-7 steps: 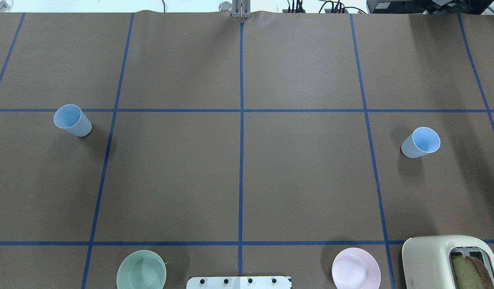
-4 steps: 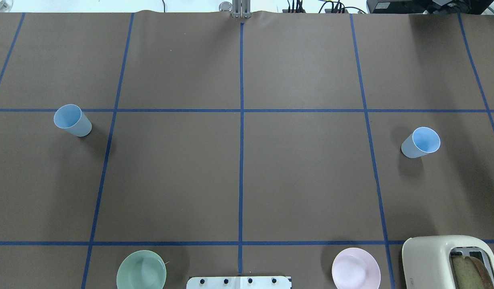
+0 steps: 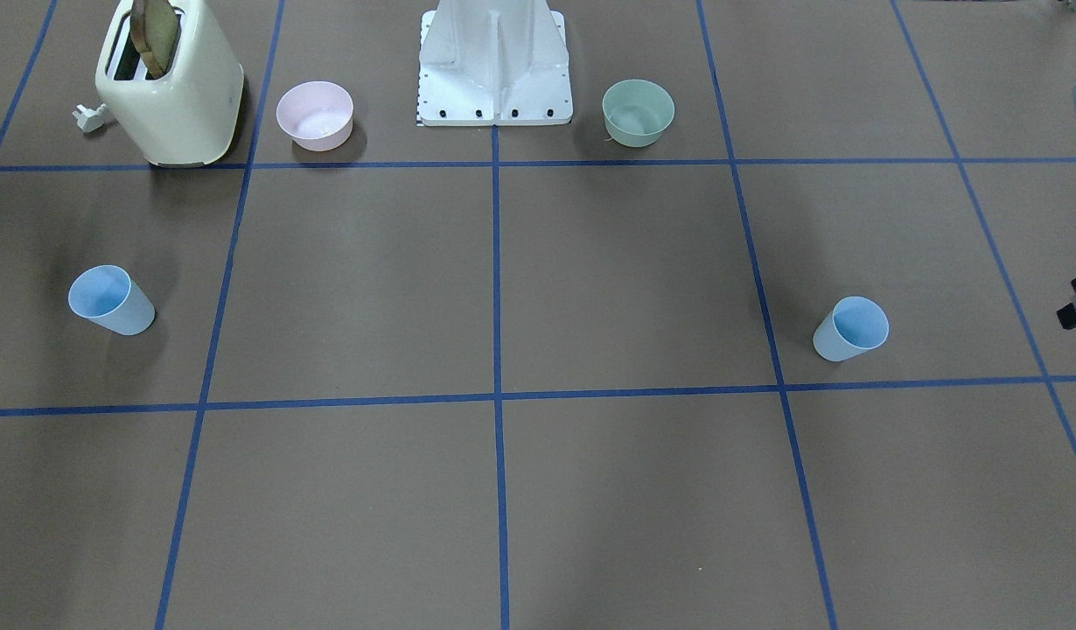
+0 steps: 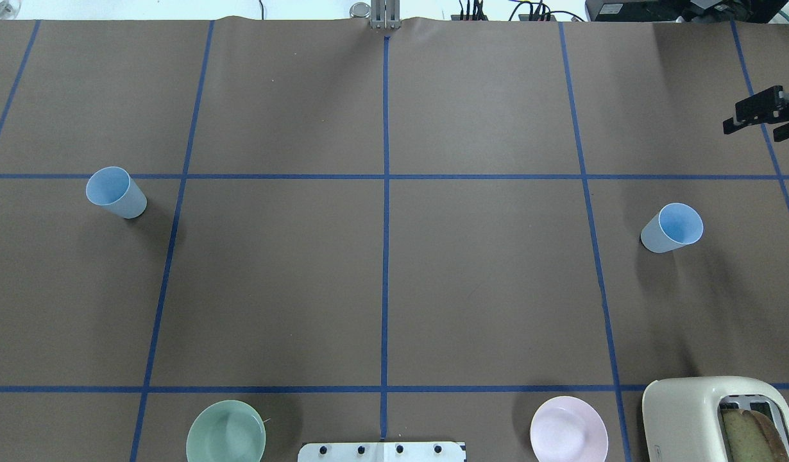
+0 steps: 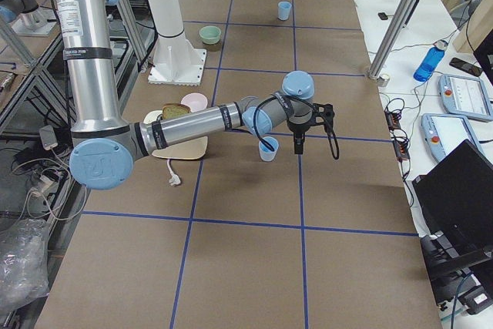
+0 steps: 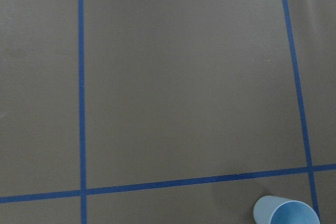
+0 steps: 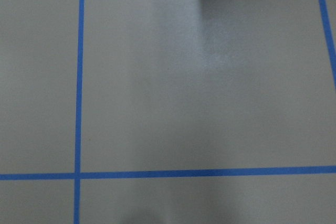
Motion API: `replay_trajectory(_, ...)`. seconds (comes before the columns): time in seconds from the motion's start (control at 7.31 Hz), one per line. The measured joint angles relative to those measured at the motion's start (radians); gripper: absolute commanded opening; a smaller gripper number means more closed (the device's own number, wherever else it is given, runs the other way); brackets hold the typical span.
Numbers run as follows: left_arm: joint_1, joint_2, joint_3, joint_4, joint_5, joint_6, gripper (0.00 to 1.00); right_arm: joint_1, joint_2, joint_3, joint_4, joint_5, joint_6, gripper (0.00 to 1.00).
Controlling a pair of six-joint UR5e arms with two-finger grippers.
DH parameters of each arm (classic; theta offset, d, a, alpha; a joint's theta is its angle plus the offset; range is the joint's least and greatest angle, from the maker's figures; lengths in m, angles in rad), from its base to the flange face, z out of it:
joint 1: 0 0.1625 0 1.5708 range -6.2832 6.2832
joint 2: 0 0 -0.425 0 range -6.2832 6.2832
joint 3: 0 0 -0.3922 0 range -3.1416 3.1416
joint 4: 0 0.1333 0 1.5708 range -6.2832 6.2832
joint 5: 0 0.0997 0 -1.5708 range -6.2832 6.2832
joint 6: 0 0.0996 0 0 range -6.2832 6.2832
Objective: Stack blue cups with both arms
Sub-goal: 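Move the right gripper to its light blue cup while the left approaches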
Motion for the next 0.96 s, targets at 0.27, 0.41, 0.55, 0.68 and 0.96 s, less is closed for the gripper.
replay_trajectory(0.27,0.090,-0.011,0.017,-0.069,0.037,-0.087,0.97,-0.106,-0.055,0.064,0.003,-0.077,0.071,1.00)
replay_trajectory(0.41,0.113,-0.004,0.028,-0.126,0.046,-0.130,0.97,-0.126,-0.085,0.082,0.007,-0.090,0.074,1.00)
replay_trajectory(0.55,0.130,0.014,0.031,-0.182,0.049,-0.164,0.97,-0.136,-0.121,0.096,0.025,-0.095,0.072,1.00)
replay_trajectory(0.68,0.139,0.038,0.031,-0.229,0.051,-0.184,0.97,-0.146,-0.157,0.100,0.062,-0.104,0.071,1.00)
replay_trajectory(0.96,0.152,0.064,0.030,-0.287,0.051,-0.211,0.97,-0.173,-0.183,0.085,0.103,-0.136,0.071,1.00)
